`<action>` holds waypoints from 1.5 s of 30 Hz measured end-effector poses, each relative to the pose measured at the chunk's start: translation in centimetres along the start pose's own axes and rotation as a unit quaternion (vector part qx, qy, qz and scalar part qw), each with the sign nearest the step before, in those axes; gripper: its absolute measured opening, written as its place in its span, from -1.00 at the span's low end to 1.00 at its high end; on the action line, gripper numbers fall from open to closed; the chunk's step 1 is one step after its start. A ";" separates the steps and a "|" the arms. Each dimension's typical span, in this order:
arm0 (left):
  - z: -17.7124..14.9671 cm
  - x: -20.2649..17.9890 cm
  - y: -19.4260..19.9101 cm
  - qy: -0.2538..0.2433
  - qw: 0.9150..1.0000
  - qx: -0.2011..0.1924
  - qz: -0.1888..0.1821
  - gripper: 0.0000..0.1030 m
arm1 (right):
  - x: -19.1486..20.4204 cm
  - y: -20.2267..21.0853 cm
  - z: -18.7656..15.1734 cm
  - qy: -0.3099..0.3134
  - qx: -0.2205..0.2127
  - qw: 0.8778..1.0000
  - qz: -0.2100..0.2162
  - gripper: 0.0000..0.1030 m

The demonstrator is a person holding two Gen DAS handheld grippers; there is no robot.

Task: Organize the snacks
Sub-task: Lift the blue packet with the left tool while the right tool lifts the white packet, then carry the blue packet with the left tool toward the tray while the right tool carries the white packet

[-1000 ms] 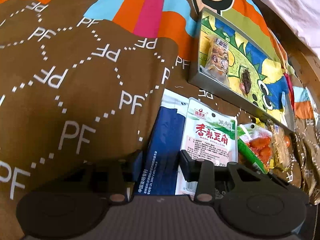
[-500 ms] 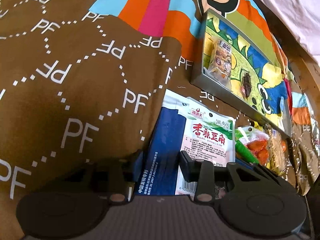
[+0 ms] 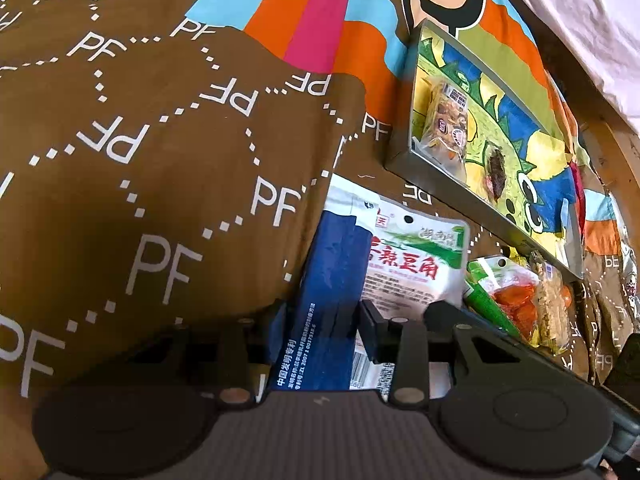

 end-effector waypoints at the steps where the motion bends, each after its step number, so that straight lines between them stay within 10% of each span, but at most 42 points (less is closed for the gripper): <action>1: 0.0 0.0 0.0 0.000 1.000 0.000 0.000 -0.18 | -0.2 -0.2 0.1 -0.010 0.004 1.000 0.006 -0.27; 15: 0.0 0.1 -0.1 -0.005 1.000 0.001 -0.001 -0.16 | -1.8 -3.4 -0.1 -0.023 0.017 1.000 0.000 -0.06; 22: -0.2 -0.1 -0.1 -0.018 1.000 0.000 -0.003 -0.14 | -2.1 -2.5 0.0 -0.065 0.015 0.998 -0.004 -0.64; 33: -2.0 -1.8 1.4 -0.073 0.997 0.007 0.025 -0.20 | 1.4 2.6 -0.3 0.110 0.029 0.980 -0.161 -0.64; 45: -2.1 -1.3 0.6 -0.072 0.997 0.019 0.027 -0.17 | -0.5 0.1 -0.9 -0.002 0.053 0.997 -0.064 -0.16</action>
Point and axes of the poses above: each gripper's, at about its wrist camera, not at the fingertips, and y roughly against the way its jaws point, x to its left, z to its top, the point moved 7 cm from there along -y, roughly the way its jaws point, and after that the axes turned 4 degrees about -z, right-handed, at the moved point
